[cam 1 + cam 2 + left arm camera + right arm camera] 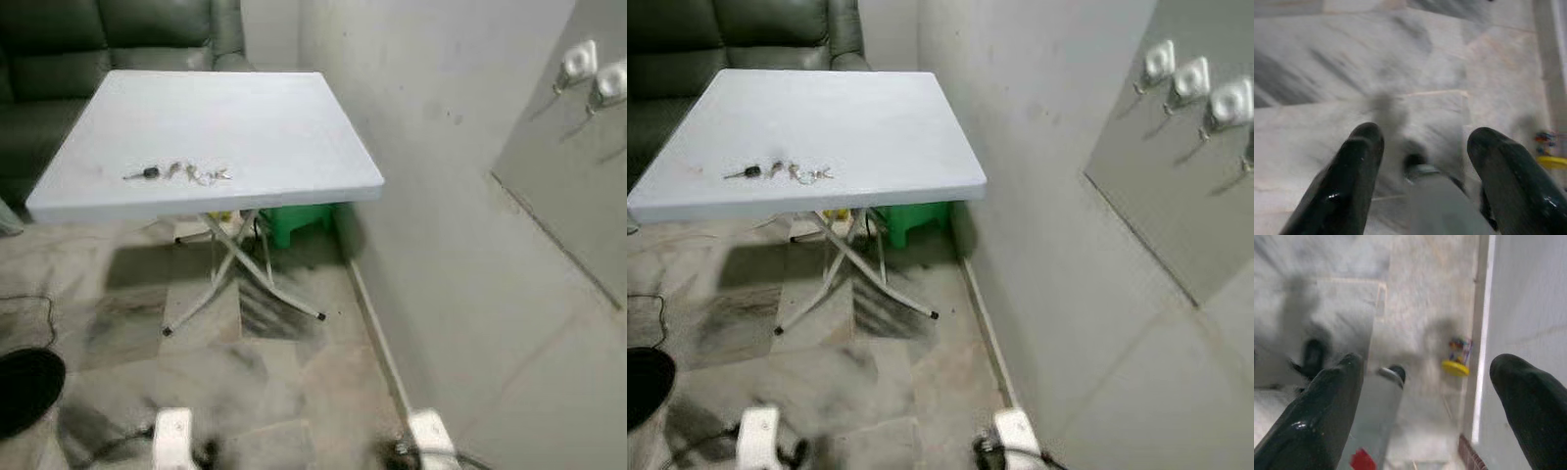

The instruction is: Hang keys on a hook

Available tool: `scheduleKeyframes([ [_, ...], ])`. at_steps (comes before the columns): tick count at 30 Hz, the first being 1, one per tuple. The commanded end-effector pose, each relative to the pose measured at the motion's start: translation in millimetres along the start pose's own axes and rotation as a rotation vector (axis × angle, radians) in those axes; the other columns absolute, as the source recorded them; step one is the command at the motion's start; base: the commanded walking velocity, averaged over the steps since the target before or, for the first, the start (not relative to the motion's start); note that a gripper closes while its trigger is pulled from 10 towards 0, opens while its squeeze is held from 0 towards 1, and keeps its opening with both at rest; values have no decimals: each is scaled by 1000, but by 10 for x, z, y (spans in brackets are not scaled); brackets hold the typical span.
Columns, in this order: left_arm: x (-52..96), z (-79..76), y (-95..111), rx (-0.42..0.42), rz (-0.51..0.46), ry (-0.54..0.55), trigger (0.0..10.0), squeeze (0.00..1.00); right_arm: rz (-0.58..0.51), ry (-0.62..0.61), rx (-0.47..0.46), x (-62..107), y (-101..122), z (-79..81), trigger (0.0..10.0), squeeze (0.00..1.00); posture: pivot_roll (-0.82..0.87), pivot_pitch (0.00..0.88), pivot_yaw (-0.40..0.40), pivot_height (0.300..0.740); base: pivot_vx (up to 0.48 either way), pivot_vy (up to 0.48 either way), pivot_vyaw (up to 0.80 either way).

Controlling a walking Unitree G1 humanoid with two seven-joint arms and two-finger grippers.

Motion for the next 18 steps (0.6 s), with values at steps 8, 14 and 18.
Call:
scheduleKeyframes([
  [8,4,89,37,-4,-7,24,10000,0,-21,3,-8,-22,82,22,10000,0,-113,0,-42,724,0,347,0],
  [14,1,81,48,-5,-10,23,10000,0,-20,12,25,-23,86,39,10000,0,-113,0,-43,724,0,350,0],
  [18,0,82,53,-5,-11,23,10000,0,-20,14,46,-25,92,44,10000,0,-113,0,-43,724,0,349,0],
])
Point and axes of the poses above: a point about 5 cm out from each wrist's last joint towards the gripper, its own x axis pointing back from the gripper into the wrist, its own y axis along the axis of the wrist's last joint, z = x × y, the point moved 4 cm from there along -x, pointing out of the wrist towards the gripper, and after that the axes turned 7 degrees about x, right-handed, at the moved point
